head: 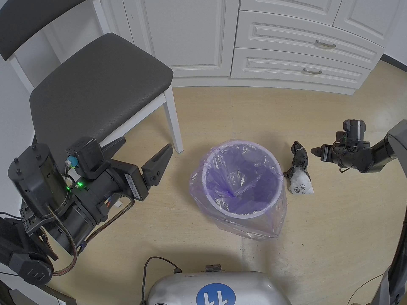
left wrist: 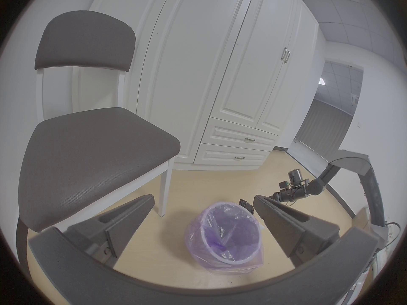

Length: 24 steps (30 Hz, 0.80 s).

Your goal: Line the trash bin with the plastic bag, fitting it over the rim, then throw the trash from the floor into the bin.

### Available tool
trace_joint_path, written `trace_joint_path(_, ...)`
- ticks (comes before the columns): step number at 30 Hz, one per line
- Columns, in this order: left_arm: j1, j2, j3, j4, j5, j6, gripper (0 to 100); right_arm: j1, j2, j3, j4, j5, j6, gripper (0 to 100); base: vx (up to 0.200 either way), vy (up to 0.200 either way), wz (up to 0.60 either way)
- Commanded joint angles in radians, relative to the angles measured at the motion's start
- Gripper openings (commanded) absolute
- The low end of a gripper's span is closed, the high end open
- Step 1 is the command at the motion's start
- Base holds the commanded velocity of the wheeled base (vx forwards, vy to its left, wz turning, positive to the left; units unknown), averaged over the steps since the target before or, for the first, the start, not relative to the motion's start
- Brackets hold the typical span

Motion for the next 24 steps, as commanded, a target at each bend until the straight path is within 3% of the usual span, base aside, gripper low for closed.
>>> trace_joint_path(1, 0.007, 0.012, -0.008, 0.000, 0.001, 0.003, 100, 0.002, 0.123, -0.039, -0.003, 0.003, 0.005, 100, 0.000, 0.000, 0.00)
trace_joint_path(19, 0.021, 0.013, -0.007, 0.000, 0.001, 0.004, 100, 0.025, 0.312, -0.166, -0.027, -0.003, 0.021, 100, 0.000, 0.000, 0.00)
trace_joint_path(24, 0.023, 0.012, -0.001, 0.000, 0.003, 0.003, 100, 0.029, 0.396, -0.240, -0.149, -0.006, 0.123, 100, 0.000, 0.000, 0.00)
